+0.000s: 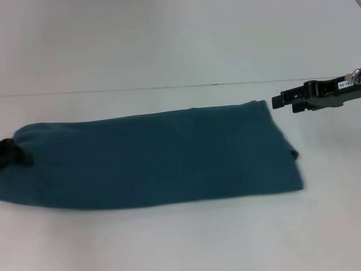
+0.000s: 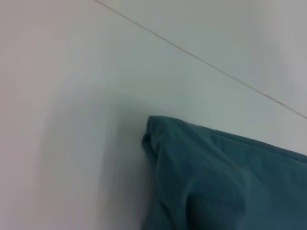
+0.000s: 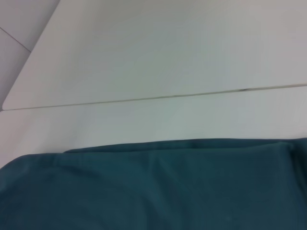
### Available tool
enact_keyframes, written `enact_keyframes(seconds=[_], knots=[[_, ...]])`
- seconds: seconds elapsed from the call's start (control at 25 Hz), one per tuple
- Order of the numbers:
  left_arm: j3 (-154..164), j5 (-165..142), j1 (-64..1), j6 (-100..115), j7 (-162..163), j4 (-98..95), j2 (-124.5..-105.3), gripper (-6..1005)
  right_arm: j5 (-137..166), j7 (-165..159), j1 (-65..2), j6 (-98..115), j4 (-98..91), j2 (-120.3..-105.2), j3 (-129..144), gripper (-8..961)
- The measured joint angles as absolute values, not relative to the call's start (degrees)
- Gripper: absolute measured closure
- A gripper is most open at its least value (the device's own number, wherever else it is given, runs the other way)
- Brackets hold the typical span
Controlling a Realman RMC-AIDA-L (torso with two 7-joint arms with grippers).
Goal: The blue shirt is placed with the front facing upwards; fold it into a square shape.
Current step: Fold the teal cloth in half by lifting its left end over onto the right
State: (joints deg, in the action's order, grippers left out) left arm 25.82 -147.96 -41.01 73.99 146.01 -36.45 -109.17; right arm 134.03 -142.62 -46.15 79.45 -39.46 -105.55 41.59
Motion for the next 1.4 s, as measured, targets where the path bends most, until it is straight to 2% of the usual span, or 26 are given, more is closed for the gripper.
enact_keyframes(seconds=[0.6, 0.92, 1.4], knots=[[25.2, -153.8, -40.1, 70.6, 152.1, -40.3, -109.07, 917, 134.0, -142.8, -46.1, 79.6, -39.5, -105.56, 41.6, 211], [25.2, -148.6, -40.2, 80.5, 151.6, -44.5, -109.07, 917, 134.4, -142.6, -46.0, 79.9, -39.5, -105.26, 41.7, 211], [27.8, -145.5, -48.6, 89.9, 154.6, -48.2, -109.72, 918, 134.5, -142.2, -44.7, 80.2, -39.5, -104.75, 42.0, 211]])
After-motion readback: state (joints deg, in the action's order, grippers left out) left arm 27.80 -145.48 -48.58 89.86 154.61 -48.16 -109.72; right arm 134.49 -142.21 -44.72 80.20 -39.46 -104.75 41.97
